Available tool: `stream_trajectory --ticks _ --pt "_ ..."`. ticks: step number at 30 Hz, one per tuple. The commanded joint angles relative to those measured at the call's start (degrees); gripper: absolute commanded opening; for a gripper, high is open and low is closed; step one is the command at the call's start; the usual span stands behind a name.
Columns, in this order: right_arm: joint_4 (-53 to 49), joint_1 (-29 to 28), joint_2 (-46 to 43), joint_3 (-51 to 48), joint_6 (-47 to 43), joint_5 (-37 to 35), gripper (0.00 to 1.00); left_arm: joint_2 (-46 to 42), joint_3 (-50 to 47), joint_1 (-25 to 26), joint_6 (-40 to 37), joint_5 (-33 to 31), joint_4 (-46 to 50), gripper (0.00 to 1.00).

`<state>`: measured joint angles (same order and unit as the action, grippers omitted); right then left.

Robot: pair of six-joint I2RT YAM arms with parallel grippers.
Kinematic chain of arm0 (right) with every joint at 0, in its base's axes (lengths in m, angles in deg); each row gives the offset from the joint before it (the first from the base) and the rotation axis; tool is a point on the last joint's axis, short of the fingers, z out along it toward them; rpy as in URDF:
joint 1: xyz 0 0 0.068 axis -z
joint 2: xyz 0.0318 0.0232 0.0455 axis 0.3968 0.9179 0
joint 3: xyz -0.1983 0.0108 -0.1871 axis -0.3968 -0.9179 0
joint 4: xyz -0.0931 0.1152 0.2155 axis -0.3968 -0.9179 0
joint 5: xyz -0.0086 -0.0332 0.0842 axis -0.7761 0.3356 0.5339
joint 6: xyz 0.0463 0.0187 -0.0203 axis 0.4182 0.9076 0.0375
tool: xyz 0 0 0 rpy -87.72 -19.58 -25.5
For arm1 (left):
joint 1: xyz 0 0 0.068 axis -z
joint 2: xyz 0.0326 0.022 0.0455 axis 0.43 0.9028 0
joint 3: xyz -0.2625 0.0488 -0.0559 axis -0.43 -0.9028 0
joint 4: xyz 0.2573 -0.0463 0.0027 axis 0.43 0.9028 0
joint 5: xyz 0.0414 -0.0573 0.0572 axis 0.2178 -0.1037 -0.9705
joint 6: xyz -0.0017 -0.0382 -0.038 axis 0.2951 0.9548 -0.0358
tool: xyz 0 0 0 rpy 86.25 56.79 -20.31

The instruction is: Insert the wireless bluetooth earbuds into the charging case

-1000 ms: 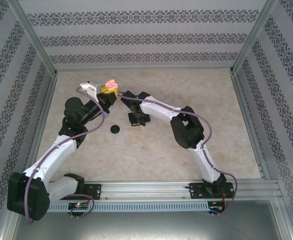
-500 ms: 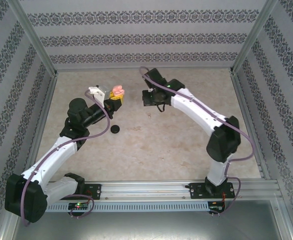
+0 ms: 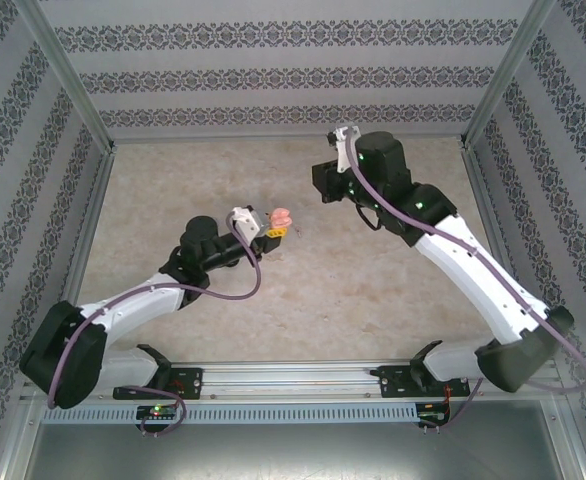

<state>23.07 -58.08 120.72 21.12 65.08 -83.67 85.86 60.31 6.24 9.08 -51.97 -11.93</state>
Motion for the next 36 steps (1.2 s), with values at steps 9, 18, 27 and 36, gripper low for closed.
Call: stream_trajectory --ticks 9,18,27,36 --pt "20.48 0.25 -11.54 -16.24 -6.64 9.20 0.14 12.36 10.92 4.33 -3.36 -0.06 -20.00 0.00" --pt "26.40 0.35 -16.30 -22.55 -3.43 8.12 0.13 15.47 14.35 4.44 -0.96 1.19 -23.77 0.00" --pt "29.70 0.27 -14.78 -24.37 -0.37 8.72 0.12 14.82 14.89 4.42 0.99 1.97 -22.87 0.00" --pt "30.75 0.27 -13.50 -25.21 0.99 8.51 0.11 13.80 15.30 4.42 1.96 1.80 -21.24 0.00"
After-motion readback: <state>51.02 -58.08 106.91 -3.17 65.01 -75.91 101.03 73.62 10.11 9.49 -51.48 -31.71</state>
